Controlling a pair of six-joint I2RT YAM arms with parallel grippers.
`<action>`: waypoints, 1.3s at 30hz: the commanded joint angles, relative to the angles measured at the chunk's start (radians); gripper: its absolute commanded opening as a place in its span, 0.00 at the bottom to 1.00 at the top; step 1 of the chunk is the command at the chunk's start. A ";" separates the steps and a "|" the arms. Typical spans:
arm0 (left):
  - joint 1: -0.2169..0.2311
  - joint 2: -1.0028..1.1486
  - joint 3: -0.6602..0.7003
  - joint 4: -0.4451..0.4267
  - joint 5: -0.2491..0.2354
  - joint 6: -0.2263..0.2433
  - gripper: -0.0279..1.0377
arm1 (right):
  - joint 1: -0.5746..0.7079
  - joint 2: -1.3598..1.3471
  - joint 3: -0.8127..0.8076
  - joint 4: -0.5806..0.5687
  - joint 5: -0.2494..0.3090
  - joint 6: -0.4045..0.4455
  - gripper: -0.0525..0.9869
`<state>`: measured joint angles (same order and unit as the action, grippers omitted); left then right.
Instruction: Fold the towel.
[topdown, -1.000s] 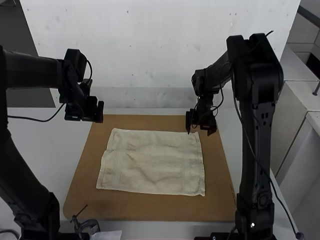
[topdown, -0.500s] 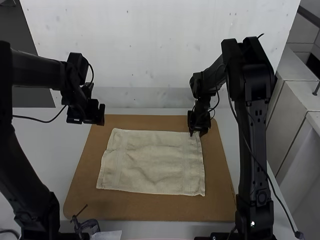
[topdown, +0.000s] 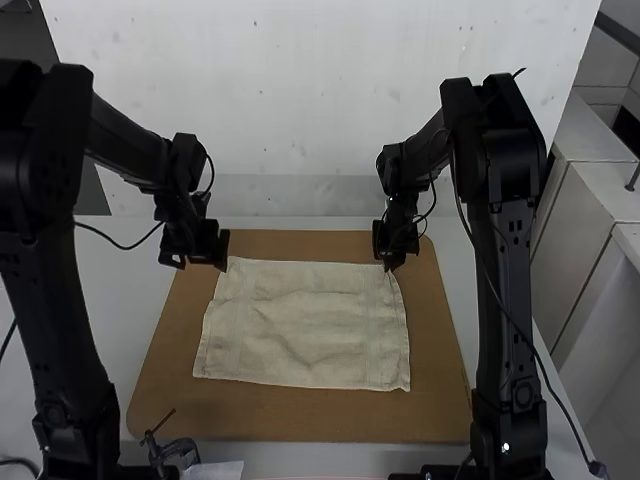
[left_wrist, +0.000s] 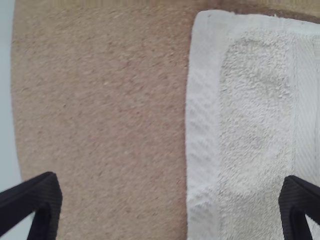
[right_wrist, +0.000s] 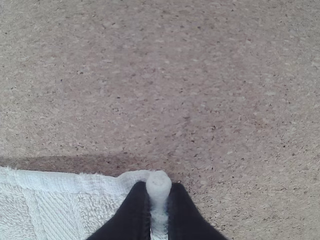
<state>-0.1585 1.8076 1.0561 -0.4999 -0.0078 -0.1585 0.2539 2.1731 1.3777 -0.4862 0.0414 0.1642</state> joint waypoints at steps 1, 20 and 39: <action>-0.029 0.079 0.097 0.008 -0.012 -0.038 0.94 | -0.019 0.053 -0.034 -0.003 0.072 -0.009 0.06; -0.023 0.409 0.354 -0.046 0.037 -0.124 0.61 | 0.016 0.013 -0.086 0.008 0.081 -0.017 0.06; -0.053 0.292 0.331 -0.022 0.103 -0.157 0.03 | -0.008 -0.041 -0.019 0.081 0.149 -0.006 0.06</action>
<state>-0.1936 2.1719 1.4002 -0.5255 0.0761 -0.2829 0.2691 2.1349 1.3148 -0.4107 0.1040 0.1493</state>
